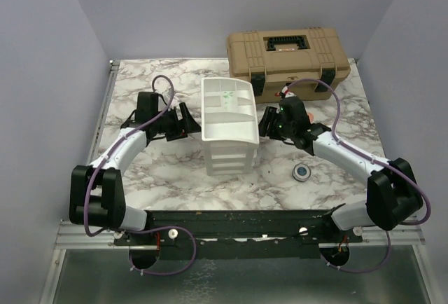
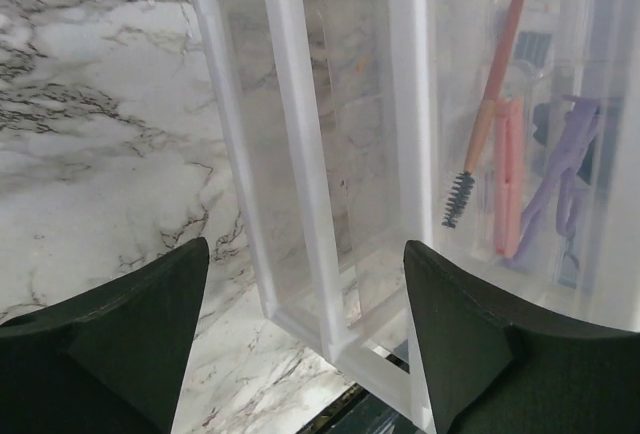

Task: Organize the makeup
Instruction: Open the drawer in the storage box.

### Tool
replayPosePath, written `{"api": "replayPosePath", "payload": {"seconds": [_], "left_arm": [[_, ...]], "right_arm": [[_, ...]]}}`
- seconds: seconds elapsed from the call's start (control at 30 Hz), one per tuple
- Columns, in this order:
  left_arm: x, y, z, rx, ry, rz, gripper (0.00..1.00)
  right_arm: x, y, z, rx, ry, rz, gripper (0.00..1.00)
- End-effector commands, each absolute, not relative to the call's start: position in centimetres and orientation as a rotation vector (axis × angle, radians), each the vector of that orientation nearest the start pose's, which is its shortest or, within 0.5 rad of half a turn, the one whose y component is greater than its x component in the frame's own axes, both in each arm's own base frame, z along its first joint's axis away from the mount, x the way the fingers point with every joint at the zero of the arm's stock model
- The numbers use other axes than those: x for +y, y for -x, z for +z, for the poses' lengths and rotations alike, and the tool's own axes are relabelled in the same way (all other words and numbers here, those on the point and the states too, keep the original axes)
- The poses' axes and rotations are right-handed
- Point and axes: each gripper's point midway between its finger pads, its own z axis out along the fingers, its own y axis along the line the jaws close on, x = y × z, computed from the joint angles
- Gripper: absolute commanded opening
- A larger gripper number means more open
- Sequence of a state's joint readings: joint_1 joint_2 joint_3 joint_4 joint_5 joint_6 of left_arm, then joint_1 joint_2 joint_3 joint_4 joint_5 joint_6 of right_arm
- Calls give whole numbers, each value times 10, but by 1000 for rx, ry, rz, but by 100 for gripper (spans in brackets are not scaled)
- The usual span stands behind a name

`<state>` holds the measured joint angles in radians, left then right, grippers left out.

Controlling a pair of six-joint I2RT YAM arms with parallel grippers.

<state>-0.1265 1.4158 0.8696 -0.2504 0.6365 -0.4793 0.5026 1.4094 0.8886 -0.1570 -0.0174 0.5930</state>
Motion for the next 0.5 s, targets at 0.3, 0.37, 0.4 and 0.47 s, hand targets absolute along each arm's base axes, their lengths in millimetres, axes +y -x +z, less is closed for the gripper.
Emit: {"api": "replayPosePath", "payload": {"seconds": [0.3,0.37,0.4,0.47], "left_arm": [[-108,-343,250,2146,200,-616,85],[-113,-341,278,2084,155,-655,85],[-116,-339,290,2061,136,-676,85],[-121,-337,310,2031,108,-704,85]], "right_arm": [[217,-318,109,2390,55,431,24],[219,-317,111,2385,55,427,21],[219,-317,112,2380,57,422,17],[220,-317,114,2376,54,411,16]]}}
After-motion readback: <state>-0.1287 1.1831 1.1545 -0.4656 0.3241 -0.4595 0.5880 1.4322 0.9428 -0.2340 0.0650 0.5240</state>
